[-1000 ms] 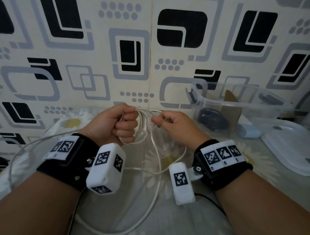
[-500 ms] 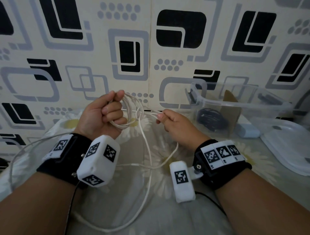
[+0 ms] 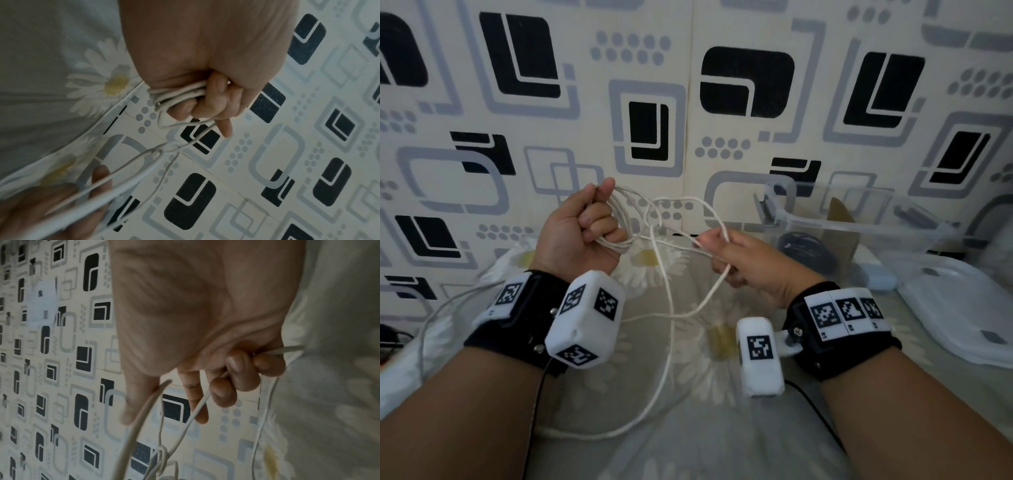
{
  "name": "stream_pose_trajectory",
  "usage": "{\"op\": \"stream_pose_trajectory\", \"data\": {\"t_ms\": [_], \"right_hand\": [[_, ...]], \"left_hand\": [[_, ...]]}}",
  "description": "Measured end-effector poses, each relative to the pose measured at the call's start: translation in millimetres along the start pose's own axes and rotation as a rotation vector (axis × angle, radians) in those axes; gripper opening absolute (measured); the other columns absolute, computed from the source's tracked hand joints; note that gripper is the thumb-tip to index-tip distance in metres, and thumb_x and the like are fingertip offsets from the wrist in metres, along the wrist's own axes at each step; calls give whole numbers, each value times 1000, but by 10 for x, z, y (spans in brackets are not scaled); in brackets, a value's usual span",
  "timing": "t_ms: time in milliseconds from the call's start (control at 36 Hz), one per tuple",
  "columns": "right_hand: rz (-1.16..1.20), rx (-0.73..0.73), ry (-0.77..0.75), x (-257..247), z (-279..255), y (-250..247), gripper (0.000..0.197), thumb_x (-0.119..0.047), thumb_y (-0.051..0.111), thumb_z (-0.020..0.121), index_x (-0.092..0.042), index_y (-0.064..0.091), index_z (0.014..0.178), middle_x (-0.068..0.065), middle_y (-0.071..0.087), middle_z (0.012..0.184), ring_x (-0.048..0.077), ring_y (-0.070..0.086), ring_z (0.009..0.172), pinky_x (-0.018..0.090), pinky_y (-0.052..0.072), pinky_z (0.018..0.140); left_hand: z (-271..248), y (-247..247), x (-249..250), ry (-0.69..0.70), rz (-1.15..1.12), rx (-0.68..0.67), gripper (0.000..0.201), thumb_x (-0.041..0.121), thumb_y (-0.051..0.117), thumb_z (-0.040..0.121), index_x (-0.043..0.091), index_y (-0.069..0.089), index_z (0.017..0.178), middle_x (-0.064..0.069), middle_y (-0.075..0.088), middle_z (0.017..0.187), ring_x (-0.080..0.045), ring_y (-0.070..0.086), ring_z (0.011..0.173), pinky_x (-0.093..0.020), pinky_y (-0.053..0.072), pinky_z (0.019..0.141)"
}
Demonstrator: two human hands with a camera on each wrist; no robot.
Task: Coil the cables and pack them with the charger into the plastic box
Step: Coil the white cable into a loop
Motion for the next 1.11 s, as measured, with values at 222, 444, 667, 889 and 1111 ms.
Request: {"op": "stream_pose_trajectory", "data": {"t_ms": [222, 444, 667, 889, 1111], "right_hand": [[-46, 69, 6, -314, -284, -338, 59, -72, 43, 82, -24, 73, 99, -7, 29, 59, 9, 22, 51, 23, 20, 47], [-159, 283, 59, -353, -797, -1048, 27, -27, 51, 99, -14, 68, 83, -5, 33, 49, 9, 25, 43, 22, 19, 42], [58, 563, 161, -149, -1516, -1827, 30, -19, 36, 104, -7, 51, 80, 0, 31, 43, 12, 25, 32, 21, 23, 37], [-490, 421, 378, 87, -1885, -1931, 25, -18, 54, 95, -7, 67, 76, 7, 58, 56, 21, 52, 57, 29, 39, 60], [-995, 335, 337, -213, -1678, -1709, 31, -47, 66, 85, -23, 69, 105, -5, 64, 111, 15, 60, 102, 28, 43, 84]], "left_hand": [[-57, 17, 273, 51, -80, 52, 19, 24, 50, 89, 17, 66, 81, 7, 30, 39, -7, 26, 33, -13, 21, 41], [-76, 129, 524, 94, -130, 20, 25, 18, 77, 50, 14, 72, 74, 9, 32, 40, -6, 28, 32, -10, 23, 38], [-267, 343, 724, 191, 0, 116, 26, 26, 41, 100, 19, 62, 85, 8, 26, 41, -7, 23, 34, -14, 23, 42], [-438, 546, 652, 180, 76, 92, 26, 27, 41, 100, 20, 62, 87, 9, 26, 43, -6, 23, 35, -17, 21, 46], [-530, 911, 377, 149, 283, -26, 30, 25, 37, 102, 15, 61, 87, 10, 27, 38, -4, 24, 30, -14, 27, 38]]}}
Point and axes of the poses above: each hand's wrist, its own z-axis towards the middle knuckle, its own y-axis out of the palm, x = y × z, the point moved 10 cm from there along z, towards the middle knuckle
